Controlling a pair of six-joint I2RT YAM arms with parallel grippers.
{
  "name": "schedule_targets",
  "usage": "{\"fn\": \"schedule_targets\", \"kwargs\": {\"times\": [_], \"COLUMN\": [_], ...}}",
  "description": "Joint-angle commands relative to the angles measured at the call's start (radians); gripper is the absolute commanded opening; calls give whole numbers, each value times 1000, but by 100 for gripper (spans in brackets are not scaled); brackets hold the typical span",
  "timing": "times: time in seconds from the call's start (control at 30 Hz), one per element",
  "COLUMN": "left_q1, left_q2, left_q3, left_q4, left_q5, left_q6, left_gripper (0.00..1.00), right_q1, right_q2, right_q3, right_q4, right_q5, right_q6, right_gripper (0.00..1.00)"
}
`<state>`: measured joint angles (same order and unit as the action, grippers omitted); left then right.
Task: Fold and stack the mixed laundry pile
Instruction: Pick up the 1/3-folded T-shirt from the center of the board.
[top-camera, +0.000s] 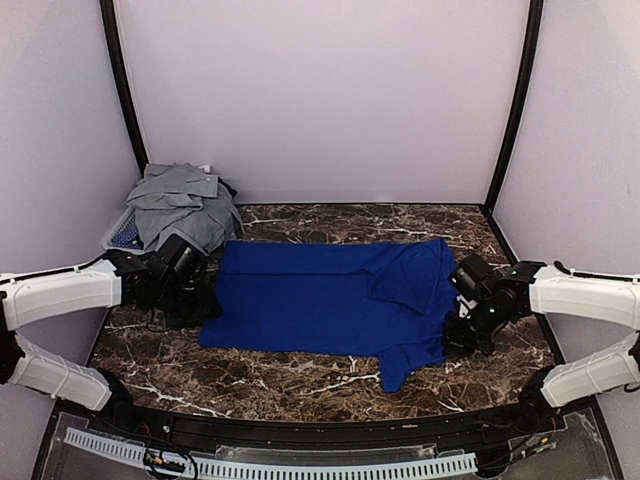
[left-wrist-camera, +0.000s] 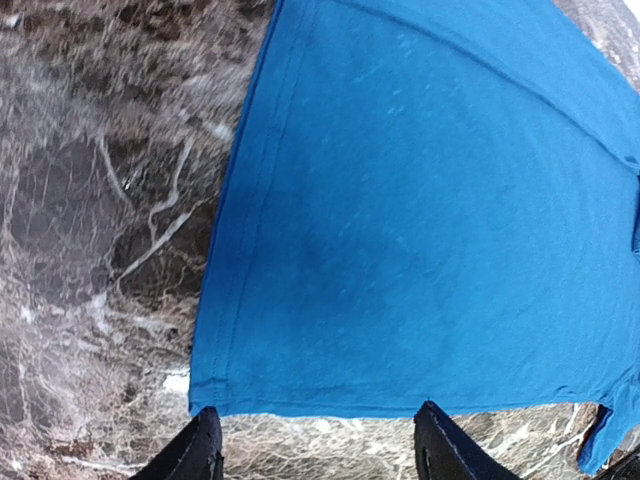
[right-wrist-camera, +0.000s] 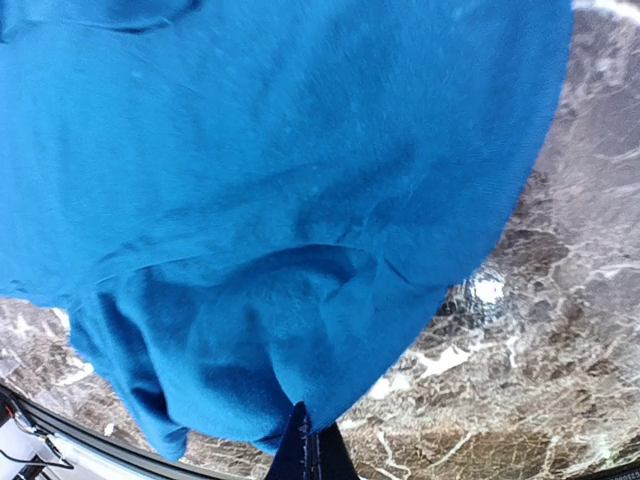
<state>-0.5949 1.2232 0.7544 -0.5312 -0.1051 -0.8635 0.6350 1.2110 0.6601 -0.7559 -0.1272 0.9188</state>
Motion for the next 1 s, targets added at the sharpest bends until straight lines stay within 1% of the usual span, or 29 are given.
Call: {"fn": "schedule_targets", "kwargs": {"times": [0.0, 0.1, 0.2, 0.33, 0.43, 0.57, 0.7, 0.97], "left_q1": [58, 118, 159, 167, 167, 167, 167, 167], "left_q2": [-20, -27, -15, 19, 8, 21, 56, 81], "left_q3": [-67, -103, -129, -125, -147, -162, -178, -200], "left_q4": [-13, 19, 44, 36, 46, 70, 95, 118], "left_q5": [62, 97, 135, 140, 148, 175, 200, 187], "left_q6": [-26, -15, 11, 29, 26, 37, 25, 10], "left_gripper": [62, 59, 52, 42, 40, 32, 31, 30], "right_q1": [-1, -24, -53, -69, -73, -79, -85, -97], "right_q2": [-88, -136, -156, -162, -163, -167, -178, -200], "right_q3": [4, -4, -25, -30, -31, -34, -34, -40], "right_q4": [-45, -65, -60, -51, -52, -54, -56, -59], "right_q5": [46, 50, 42, 31, 31, 31, 31, 28], "right_q6": [5, -1, -16, -25, -33, -40, -41, -47], "right_gripper": [0, 0, 0, 0, 0, 0, 0, 0]}}
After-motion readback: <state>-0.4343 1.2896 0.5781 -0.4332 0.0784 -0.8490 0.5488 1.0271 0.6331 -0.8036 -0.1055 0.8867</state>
